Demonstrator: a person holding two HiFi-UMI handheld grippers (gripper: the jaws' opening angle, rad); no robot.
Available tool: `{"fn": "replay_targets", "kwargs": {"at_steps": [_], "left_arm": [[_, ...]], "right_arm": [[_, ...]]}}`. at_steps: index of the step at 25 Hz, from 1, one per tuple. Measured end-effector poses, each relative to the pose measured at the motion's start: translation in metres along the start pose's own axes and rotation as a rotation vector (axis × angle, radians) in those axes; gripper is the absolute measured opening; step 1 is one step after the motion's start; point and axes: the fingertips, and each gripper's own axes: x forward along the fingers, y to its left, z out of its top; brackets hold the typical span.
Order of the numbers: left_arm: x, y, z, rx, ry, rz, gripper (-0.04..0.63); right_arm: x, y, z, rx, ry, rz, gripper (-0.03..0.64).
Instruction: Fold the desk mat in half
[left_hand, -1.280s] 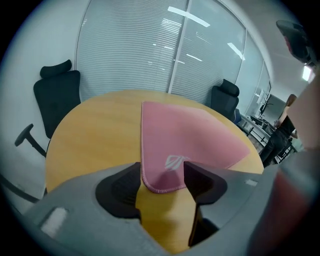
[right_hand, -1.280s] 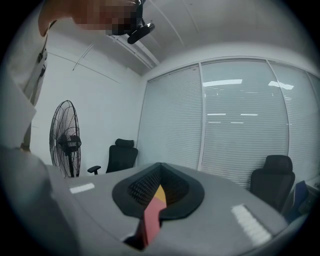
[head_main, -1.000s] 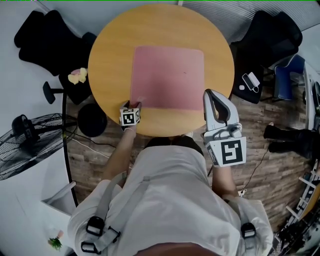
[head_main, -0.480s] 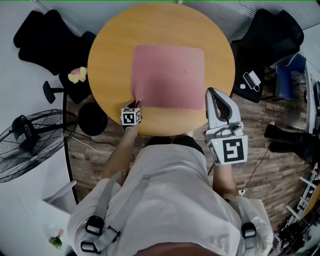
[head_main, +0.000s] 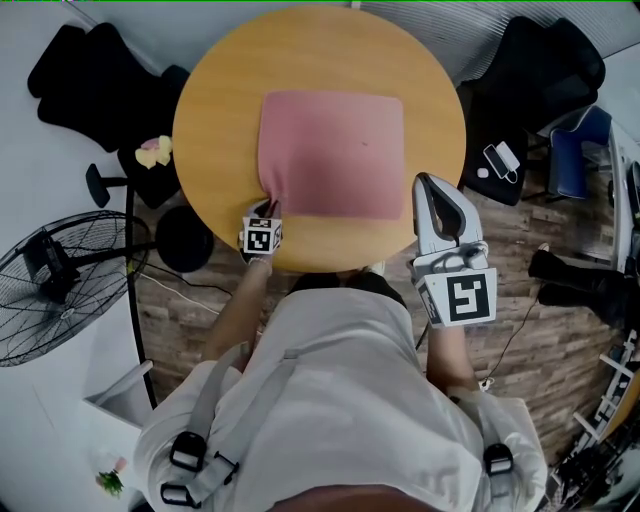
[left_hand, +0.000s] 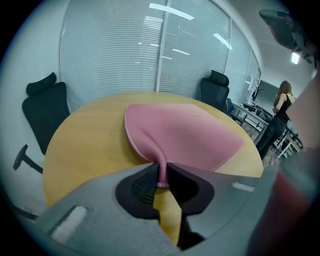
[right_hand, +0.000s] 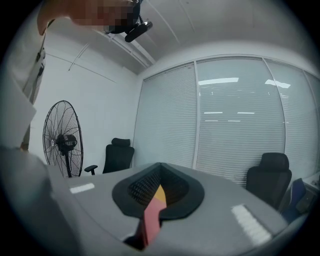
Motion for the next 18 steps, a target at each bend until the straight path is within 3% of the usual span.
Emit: {"fn": "replay_targets", "kwargs": {"at_steps": [8,18], "left_arm": [[-0.002,-0.023,0.022,0.089,-0.042,-0.004,0.038],[0.006,-0.066,0.049,0.123,-0.083,-0.051,0.038]], "right_arm": [[-0.007,-0.013,-0.001,0.008,-0.009,0.004,0.005],[-0.016,-0.036,0.000,0.011,-0.016,-0.006,0.005]]}}
